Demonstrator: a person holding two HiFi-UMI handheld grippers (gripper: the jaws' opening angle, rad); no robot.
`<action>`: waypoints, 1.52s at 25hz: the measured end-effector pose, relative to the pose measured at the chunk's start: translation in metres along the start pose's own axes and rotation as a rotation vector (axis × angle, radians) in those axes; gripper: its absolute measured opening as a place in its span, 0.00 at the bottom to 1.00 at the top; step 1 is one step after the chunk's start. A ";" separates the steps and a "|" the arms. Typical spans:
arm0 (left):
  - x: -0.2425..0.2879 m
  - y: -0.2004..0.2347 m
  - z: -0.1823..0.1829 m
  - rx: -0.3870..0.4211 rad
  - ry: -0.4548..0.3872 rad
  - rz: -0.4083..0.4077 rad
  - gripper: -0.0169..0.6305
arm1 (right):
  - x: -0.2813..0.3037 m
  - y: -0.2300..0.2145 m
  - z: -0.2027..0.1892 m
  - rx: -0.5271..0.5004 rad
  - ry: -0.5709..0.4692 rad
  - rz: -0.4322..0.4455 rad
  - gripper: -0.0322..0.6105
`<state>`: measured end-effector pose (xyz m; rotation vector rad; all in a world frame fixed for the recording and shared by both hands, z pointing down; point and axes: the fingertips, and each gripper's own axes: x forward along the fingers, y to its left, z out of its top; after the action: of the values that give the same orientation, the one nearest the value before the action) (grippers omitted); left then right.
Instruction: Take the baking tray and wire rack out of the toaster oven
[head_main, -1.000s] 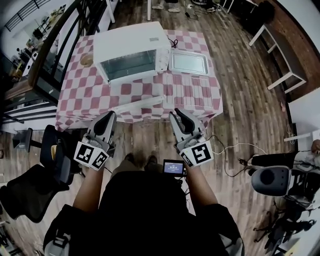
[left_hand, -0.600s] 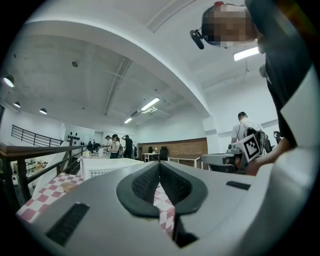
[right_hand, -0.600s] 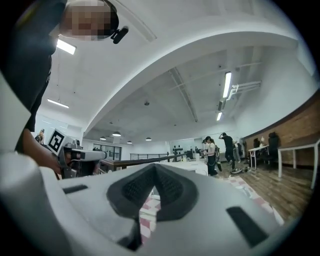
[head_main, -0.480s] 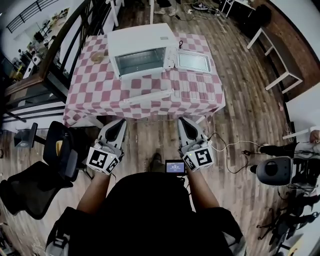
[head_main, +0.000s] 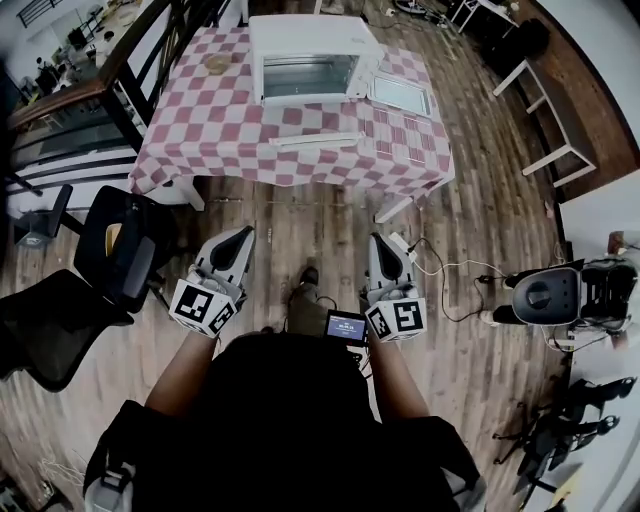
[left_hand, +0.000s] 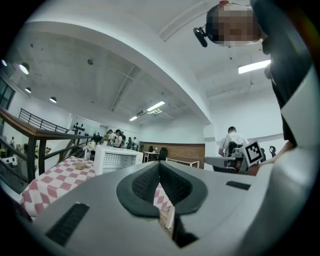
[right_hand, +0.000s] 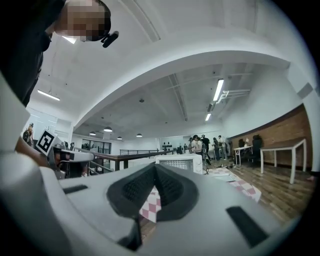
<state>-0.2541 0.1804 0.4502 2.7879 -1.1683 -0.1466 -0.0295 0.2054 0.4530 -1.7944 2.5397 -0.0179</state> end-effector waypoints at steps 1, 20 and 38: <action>-0.011 -0.003 -0.004 -0.012 -0.001 0.004 0.02 | -0.007 0.009 -0.001 -0.006 0.007 0.009 0.05; -0.081 -0.033 -0.018 -0.053 -0.028 0.215 0.02 | -0.061 0.047 0.006 -0.018 0.012 0.130 0.05; -0.021 -0.112 -0.035 -0.031 0.039 0.125 0.02 | -0.106 -0.024 -0.011 0.009 0.048 0.087 0.05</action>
<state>-0.1854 0.2765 0.4692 2.6698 -1.3145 -0.0978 0.0281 0.2968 0.4669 -1.6996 2.6434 -0.0708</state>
